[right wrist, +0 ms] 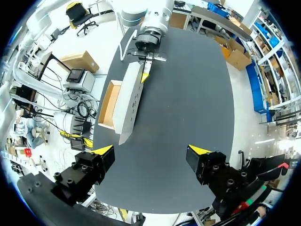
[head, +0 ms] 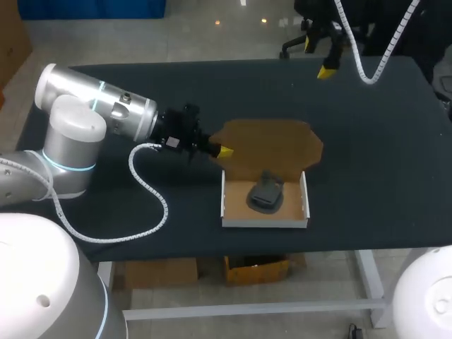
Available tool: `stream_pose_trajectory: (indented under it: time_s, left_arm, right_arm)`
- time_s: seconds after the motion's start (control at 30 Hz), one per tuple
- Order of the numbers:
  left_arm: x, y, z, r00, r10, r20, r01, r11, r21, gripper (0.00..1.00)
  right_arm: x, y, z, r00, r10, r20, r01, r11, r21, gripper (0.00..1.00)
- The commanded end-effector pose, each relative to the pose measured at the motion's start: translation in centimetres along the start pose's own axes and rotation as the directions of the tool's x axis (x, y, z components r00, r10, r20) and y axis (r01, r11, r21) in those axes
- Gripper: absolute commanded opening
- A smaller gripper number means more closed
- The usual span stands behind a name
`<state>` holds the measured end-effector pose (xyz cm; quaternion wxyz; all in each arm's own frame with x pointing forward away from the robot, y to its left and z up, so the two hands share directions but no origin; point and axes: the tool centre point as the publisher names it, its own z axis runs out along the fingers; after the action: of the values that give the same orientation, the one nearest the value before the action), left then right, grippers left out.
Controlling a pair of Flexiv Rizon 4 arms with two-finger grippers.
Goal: Assemble the packaging by folding the flat box into shape, placing the metal phone stand inside, and closing the box properly
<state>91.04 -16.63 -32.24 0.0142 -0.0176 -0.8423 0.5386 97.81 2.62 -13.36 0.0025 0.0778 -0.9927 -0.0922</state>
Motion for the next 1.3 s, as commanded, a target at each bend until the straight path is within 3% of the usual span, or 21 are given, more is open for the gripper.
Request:
stream_pose_trajectory:
  time_s: [0.03,0.4,1.3]
  left_arm:
    - [0.3,0.0,0.0,1.000,0.008,0.013,-0.008,1.000,0.005,0.00]
    - [0.3,0.1,0.0,0.998,0.037,0.047,-0.038,0.999,0.036,0.00]
    - [0.8,-0.1,-0.6,0.990,0.079,0.117,-0.081,0.997,0.018,0.00]
  right_arm:
    - [0.1,0.1,-0.2,1.000,-0.002,0.000,0.002,1.000,0.003,1.00]
    - [0.0,0.8,-0.2,1.000,-0.011,-0.001,0.011,1.000,0.006,1.00]
    - [0.1,1.8,0.2,0.999,0.035,0.028,-0.035,0.999,0.010,1.00]
